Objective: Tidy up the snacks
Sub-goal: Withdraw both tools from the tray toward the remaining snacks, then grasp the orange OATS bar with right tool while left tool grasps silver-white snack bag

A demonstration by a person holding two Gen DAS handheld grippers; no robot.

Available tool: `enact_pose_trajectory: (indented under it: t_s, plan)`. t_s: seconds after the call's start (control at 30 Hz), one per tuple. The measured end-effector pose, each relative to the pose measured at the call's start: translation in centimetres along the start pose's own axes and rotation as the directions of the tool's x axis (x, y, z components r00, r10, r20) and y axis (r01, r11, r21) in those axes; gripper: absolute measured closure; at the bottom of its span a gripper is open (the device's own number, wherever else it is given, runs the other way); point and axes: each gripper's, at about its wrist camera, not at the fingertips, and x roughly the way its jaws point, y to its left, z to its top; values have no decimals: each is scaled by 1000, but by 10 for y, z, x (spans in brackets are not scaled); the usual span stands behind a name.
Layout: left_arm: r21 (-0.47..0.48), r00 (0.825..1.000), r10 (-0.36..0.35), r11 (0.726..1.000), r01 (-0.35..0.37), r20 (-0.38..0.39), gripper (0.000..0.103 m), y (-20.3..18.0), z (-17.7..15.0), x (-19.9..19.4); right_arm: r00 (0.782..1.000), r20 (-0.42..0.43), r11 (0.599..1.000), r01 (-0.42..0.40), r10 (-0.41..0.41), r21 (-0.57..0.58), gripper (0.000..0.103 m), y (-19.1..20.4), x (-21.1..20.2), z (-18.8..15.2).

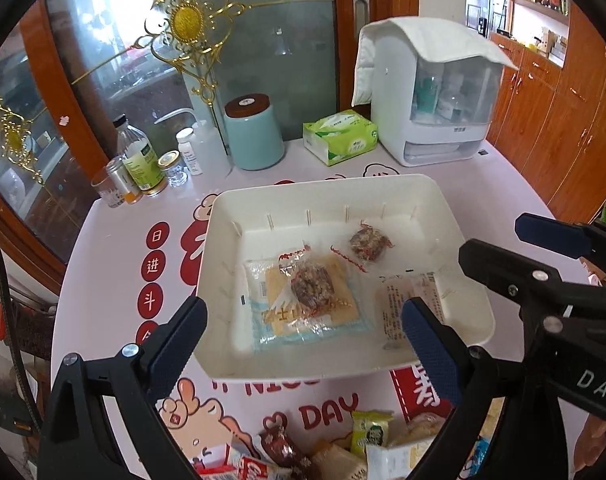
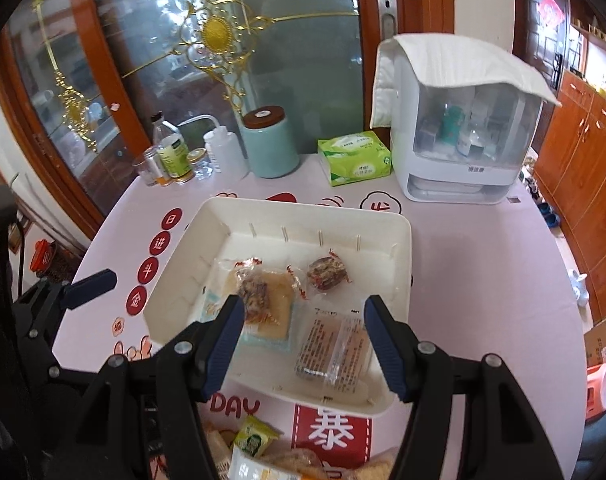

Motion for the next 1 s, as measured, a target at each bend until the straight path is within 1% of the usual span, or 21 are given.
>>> enact_pose_trajectory:
  t_s: [0.33, 0.47, 0.7, 1.0]
  plan:
    - [-2, 999, -11, 1000, 11, 42, 5, -9, -41, -45, 994, 84, 997, -64, 68, -51, 40, 5, -50, -41]
    - [-9, 999, -16, 1000, 17, 45, 5, -11, -61, -59, 992, 100, 995, -69, 76, -76, 40, 7, -64, -58]
    - [-9, 999, -6, 1000, 7, 47, 5, -11, -92, -76, 991, 77, 988, -97, 107, -123, 40, 13, -76, -90]
    - [26, 1000, 10, 1000, -10, 22, 5, -12, -134, -82, 992, 32, 981, -117, 123, -153, 39, 11, -69, -125]
